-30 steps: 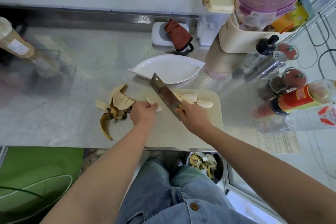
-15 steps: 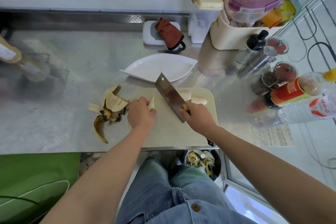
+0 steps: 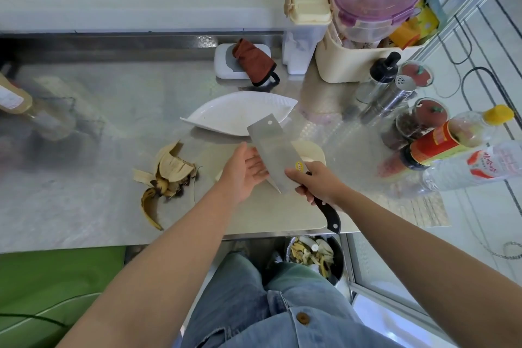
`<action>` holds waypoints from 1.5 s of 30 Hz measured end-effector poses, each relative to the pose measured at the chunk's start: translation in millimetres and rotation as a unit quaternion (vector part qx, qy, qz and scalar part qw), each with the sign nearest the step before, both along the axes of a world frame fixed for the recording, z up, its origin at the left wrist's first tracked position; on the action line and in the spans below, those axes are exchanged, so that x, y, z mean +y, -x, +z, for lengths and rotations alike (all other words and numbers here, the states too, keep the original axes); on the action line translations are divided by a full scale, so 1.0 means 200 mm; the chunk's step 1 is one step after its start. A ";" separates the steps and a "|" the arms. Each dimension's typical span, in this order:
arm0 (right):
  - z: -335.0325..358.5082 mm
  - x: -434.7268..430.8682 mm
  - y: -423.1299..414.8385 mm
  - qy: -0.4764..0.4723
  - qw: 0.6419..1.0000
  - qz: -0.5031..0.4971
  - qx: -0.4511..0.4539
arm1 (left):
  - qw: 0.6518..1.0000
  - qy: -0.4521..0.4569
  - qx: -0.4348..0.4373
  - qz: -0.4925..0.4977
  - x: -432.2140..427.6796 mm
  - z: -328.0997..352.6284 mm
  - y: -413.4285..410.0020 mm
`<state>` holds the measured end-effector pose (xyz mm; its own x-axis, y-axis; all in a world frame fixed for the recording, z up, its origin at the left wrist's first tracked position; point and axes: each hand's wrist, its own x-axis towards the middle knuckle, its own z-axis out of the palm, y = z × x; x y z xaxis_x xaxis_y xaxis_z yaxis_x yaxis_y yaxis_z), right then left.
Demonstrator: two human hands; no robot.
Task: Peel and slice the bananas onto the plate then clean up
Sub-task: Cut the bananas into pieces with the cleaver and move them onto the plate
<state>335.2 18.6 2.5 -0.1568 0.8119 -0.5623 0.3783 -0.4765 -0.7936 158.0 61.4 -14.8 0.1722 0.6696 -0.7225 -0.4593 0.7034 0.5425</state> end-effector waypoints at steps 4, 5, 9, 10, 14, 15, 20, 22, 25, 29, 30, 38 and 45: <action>0.00 -0.01 -0.01 0.015 1.000 -0.011 0.018 | 0.998 0.026 -0.061 0.012 0.01 -0.01 -0.06; 0.00 -0.01 -0.02 0.015 0.999 -0.017 0.022 | 0.999 0.025 -0.040 0.022 0.01 -0.01 -0.06; -0.02 0.00 -0.07 0.013 0.998 -0.062 0.011 | 0.994 -0.017 0.103 0.039 0.02 -0.04 -0.05; -0.03 0.00 -0.09 0.011 0.997 -0.075 0.007 | 0.983 -0.052 0.176 0.018 0.03 -0.05 -0.03; -0.06 -0.01 -0.15 -0.005 0.993 -0.119 -0.023 | 0.772 -0.210 0.562 -0.207 0.03 -0.12 0.06; -0.07 -0.02 -0.16 -0.008 0.991 -0.129 -0.033 | 0.706 -0.224 0.615 -0.271 0.03 -0.14 0.07; -0.10 -0.04 -0.20 -0.012 0.987 -0.148 -0.065 | 0.527 -0.242 0.721 -0.379 -0.02 -0.19 0.07; -0.11 -0.05 -0.22 -0.016 0.985 -0.152 -0.077 | 0.507 -0.280 0.741 -0.341 -0.04 -0.18 0.06; -0.11 -0.06 -0.25 -0.025 0.982 -0.170 -0.080 | 0.491 -0.380 0.724 -0.301 -0.04 -0.15 0.01; -0.11 -0.08 -0.28 -0.023 0.978 -0.196 -0.070 | 0.456 -0.536 0.595 -0.388 -0.01 -0.14 -0.08; -0.11 -0.09 -0.29 -0.025 0.977 -0.203 -0.066 | 0.430 -0.567 0.559 -0.425 -0.01 -0.14 -0.11; -0.12 -0.12 -0.36 -0.047 0.970 -0.197 -0.137 | 0.359 -0.604 0.551 -0.449 -0.06 -0.20 -0.14; -0.14 -0.12 -0.38 -0.042 0.968 -0.180 -0.167 | 0.372 -0.600 0.591 -0.391 -0.02 -0.16 -0.22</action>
<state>410.7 -4.9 -25.9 0.3243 0.8255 -0.4620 0.4424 -0.5640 -0.6973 201.6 58.2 -47.8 0.6896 0.7116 0.1343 0.6891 -0.7019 0.1802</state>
